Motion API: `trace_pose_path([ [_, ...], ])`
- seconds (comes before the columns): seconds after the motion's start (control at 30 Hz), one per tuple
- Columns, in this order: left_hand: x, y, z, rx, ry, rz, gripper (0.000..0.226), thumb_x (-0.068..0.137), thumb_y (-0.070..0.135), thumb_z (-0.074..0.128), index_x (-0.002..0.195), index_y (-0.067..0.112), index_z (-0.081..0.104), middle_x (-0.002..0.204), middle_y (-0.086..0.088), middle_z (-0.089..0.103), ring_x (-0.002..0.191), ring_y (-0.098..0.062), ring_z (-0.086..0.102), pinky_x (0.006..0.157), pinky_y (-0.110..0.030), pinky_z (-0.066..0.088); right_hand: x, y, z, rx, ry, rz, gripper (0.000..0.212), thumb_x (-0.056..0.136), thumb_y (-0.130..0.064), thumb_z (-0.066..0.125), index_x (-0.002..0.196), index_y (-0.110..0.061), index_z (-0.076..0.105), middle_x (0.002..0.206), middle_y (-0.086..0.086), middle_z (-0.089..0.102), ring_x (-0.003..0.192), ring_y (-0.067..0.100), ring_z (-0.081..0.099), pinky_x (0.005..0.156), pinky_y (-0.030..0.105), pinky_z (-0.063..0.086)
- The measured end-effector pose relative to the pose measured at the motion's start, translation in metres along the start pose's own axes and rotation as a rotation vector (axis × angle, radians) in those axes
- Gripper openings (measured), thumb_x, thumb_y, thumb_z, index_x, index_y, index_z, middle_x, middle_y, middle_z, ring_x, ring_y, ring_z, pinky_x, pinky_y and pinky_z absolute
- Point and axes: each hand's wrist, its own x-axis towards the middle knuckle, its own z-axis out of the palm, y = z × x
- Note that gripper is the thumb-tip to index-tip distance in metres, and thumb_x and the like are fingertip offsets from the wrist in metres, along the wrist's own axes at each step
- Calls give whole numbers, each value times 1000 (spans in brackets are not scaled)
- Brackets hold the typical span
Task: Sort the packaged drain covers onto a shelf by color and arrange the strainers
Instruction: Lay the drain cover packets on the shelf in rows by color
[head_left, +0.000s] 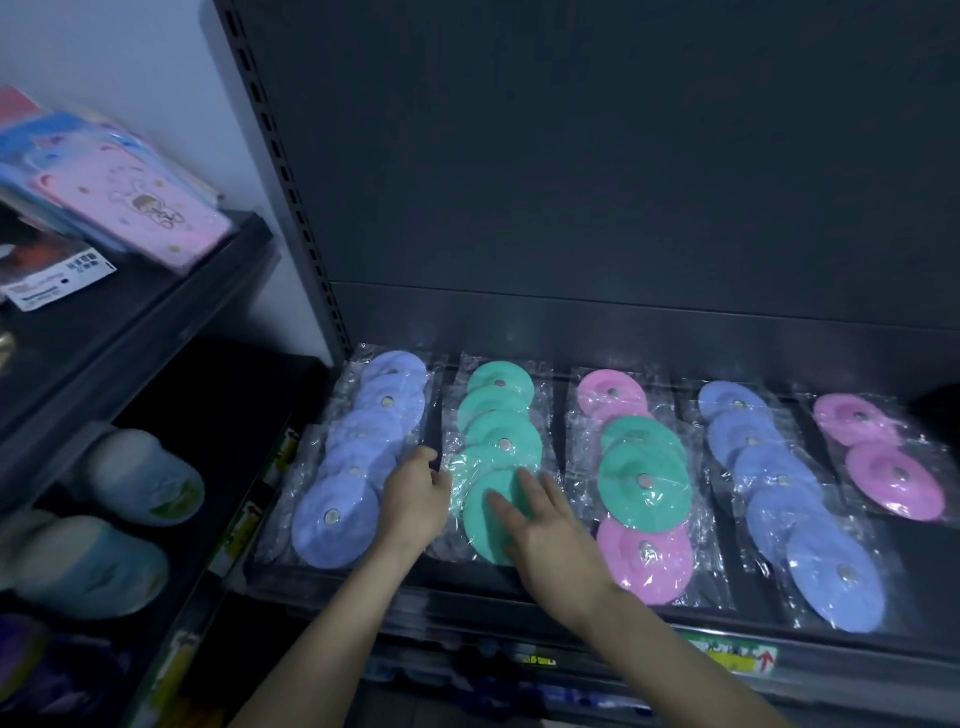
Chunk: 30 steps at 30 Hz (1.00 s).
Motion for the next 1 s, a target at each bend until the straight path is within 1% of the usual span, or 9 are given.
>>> trace_pose_path([
  [0.17, 8, -5, -2, 76, -7, 54, 24, 95, 6, 44, 112, 3, 60, 105, -15, 66, 95, -28, 60, 75, -25, 39, -9, -2, 0, 6, -18, -86, 62, 76, -5, 63, 133, -23, 44, 139, 16, 44, 129, 44, 38, 99, 51, 45],
  [0.27, 9, -5, -4, 56, -11, 57, 22, 95, 10, 46, 110, 3, 60, 101, -15, 67, 92, -27, 59, 76, -27, 40, -13, -5, 0, -11, -22, -104, 65, 61, -13, 80, 120, -26, 56, 122, 8, 60, 110, 38, 59, 83, 41, 55],
  [0.37, 14, -1, -4, 14, 4, 50, 19, 96, 14, 46, 101, 3, 60, 94, -15, 66, 90, -31, 60, 79, -35, 46, -11, -6, -5, -16, 22, -105, 68, 50, -15, 85, 113, -26, 61, 114, 7, 65, 100, 34, 65, 79, 35, 57],
  [0.47, 24, 4, -4, 58, -25, 66, 20, 95, 9, 43, 88, 1, 60, 91, -15, 65, 87, -30, 59, 76, -36, 45, -12, -7, -9, 32, -14, -89, 66, 67, -8, 73, 127, -21, 52, 131, 13, 53, 119, 42, 51, 97, 43, 48],
  [0.57, 33, 3, -7, 111, -82, 53, 18, 93, 7, 46, 81, 2, 59, 89, -12, 65, 81, -24, 58, 72, -31, 47, -12, -9, -12, 89, -44, -38, 64, 87, -12, 55, 145, -16, 29, 152, 18, 24, 140, 42, 19, 115, 43, 19],
  [0.67, 40, 0, -9, 81, -157, 11, 19, 90, 6, 50, 76, -3, 58, 83, -17, 63, 81, -32, 63, 72, -43, 58, -9, -10, -15, 102, -99, -19, 66, 93, -23, 49, 149, -19, 14, 158, 12, 5, 145, 35, -1, 118, 38, 5],
  [0.77, 45, -1, -13, 160, -248, -41, 25, 79, -2, 47, 54, 5, 46, 63, -12, 54, 65, -28, 63, 62, -46, 59, -6, -10, -14, 114, -105, -31, 66, 93, -26, 51, 149, -21, 15, 158, 10, 3, 145, 32, -2, 116, 33, 1],
  [0.9, 52, 2, -16, 255, -308, -53, 17, 69, -4, 44, 56, 7, 46, 66, -11, 56, 68, -30, 67, 62, -44, 60, -5, -8, -11, 112, -71, -49, 66, 86, -23, 62, 144, -16, 32, 153, 17, 23, 142, 37, 18, 114, 34, 7],
  [1.0, 52, 6, -15, 219, -335, -76, 15, 73, -5, 48, 60, 3, 51, 72, -16, 61, 68, -30, 68, 63, -44, 60, -5, -8, -7, 88, -76, -56, 66, 67, -20, 76, 128, -12, 53, 131, 19, 53, 119, 38, 53, 102, 40, 40],
])
